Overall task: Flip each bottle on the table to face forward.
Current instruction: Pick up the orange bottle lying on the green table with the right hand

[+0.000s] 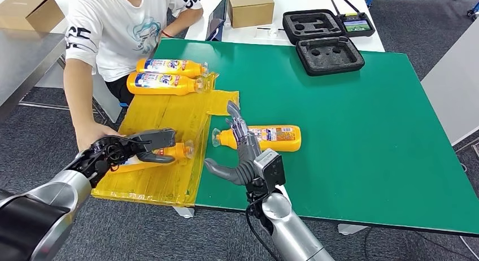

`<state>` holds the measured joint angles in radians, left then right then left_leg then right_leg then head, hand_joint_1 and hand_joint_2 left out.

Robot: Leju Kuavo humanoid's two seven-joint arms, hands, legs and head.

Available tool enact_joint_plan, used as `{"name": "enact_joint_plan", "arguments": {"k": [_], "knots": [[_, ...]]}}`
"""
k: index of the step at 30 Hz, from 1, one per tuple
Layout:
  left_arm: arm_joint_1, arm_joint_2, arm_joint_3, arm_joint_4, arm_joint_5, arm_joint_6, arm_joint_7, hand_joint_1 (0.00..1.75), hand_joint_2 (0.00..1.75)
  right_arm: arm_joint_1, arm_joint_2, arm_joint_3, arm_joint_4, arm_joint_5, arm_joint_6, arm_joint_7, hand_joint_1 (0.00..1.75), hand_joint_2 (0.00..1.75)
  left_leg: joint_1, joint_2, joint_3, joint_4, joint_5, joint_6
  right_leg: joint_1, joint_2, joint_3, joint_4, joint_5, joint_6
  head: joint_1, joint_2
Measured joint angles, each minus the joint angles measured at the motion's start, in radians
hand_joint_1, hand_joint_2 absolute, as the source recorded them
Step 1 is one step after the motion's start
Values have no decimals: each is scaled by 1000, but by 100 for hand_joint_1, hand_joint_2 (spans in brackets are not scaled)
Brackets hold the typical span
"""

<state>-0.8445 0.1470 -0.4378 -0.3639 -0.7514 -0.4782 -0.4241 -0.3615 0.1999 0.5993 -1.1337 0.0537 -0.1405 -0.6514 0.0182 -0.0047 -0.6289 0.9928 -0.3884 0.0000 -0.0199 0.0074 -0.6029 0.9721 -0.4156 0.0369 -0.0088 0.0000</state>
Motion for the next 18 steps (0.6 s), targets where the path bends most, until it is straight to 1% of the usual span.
{"name": "enact_joint_plan", "arguments": {"k": [2, 5, 7, 12, 16, 17, 18], "knots": [[6, 0, 15, 0, 37, -1, -36, 0, 0, 1, 0, 0, 0, 7, -1, 6, 0, 175, 0, 0, 0, 0, 0, 0, 0, 0, 0, 0, 0, 0, 0, 0], [28, -1, 54, -6, 126, 1, -128, 0, 0, 2, 0, 3, 0, 19, -2, 11, 0, 175, 0, 0, 0, 0, 0, 0, 0, -1, 0, 0, 0, 0, 0, 0], [44, -5, 87, -13, 186, 18, -160, 0, 0, 5, 0, 6, 0, 25, -3, 14, 0, 175, 0, 0, 0, 0, 0, 0, 0, -1, 0, 0, 0, 0, 0, 0], [76, -34, 171, -27, 269, 176, -145, 0, 0, 11, -1, 9, 0, 35, -9, 16, 0, 175, 0, 0, 0, 0, 0, 0, 0, -1, 0, 0, 0, 0, 0, 0], [87, -53, 203, -33, 277, 225, -144, 0, 0, 16, -1, 9, 0, 36, -10, 16, 0, 175, 0, 1, 0, 0, 0, 0, 0, 0, -1, 0, 0, 0, 0, 0], [90, -57, 209, -37, 278, 266, -151, 0, 0, 17, -1, 9, 0, 36, -10, 16, 0, 175, 0, 1, 0, 0, 0, 0, 0, 0, -1, 0, 0, 0, 0, 0], [94, -61, 217, -44, 279, 336, -166, 0, 0, 19, -1, 9, 0, 36, -10, 16, 0, 175, 0, 1, 0, 0, 0, 0, 0, 0, -1, 0, 0, 0, 0, 0]]}}
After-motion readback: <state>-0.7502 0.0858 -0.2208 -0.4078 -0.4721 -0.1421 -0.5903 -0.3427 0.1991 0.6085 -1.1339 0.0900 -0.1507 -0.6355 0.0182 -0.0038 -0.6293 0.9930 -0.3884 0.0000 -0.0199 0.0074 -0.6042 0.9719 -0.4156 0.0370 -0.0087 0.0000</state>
